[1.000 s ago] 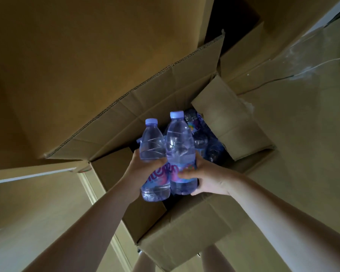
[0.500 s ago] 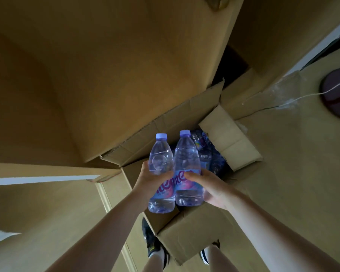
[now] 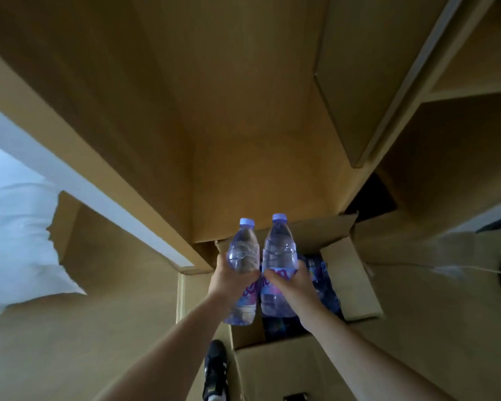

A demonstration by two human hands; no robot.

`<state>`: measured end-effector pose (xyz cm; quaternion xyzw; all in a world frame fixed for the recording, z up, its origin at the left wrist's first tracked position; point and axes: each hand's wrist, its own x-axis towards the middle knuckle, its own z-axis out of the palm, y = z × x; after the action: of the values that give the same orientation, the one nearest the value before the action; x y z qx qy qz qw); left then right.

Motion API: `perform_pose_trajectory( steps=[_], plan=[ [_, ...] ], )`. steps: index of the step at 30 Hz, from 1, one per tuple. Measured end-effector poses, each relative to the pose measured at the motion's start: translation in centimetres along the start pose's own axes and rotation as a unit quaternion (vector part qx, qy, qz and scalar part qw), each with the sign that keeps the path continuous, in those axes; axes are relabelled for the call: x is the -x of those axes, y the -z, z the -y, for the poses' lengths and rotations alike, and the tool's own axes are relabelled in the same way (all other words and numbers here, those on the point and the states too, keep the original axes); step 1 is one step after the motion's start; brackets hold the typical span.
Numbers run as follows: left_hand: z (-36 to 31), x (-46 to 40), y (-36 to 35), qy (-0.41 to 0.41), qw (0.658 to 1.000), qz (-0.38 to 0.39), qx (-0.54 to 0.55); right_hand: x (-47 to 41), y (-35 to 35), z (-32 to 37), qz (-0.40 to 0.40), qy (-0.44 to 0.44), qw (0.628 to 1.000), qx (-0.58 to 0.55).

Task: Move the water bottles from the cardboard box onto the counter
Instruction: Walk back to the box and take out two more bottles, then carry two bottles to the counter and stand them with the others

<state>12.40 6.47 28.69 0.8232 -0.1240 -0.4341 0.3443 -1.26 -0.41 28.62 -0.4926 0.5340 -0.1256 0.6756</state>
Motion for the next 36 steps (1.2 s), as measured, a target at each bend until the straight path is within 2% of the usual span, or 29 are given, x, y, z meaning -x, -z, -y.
perform_pose_trajectory(
  steps=[6,11,18,26,30,36],
  plan=[
    [1.4,6.1,7.3,0.054,0.986,-0.152,0.044,4.6,-3.6,3.0,0.014,0.113,0.968,0.225],
    [4.0,11.4,14.6,0.098,0.963,-0.245,0.048,8.4,-8.3,4.9,0.057,0.182,0.931,0.311],
    [10.4,18.7,24.5,0.126,0.933,-0.325,0.092,14.2,-19.5,6.4,0.128,0.256,0.887,0.362],
    [21.4,26.5,37.8,0.177,0.887,-0.411,0.118,23.6,-37.9,4.8,0.211,0.29,0.84,0.407],
    [26.8,31.1,44.8,0.192,0.87,-0.445,0.09,28.4,-47.1,2.9,0.256,0.304,0.819,0.414],
    [32.9,37.1,52.9,0.24,0.817,-0.511,0.117,35.4,-58.4,0.5,0.321,0.335,0.774,0.43]
  ],
)
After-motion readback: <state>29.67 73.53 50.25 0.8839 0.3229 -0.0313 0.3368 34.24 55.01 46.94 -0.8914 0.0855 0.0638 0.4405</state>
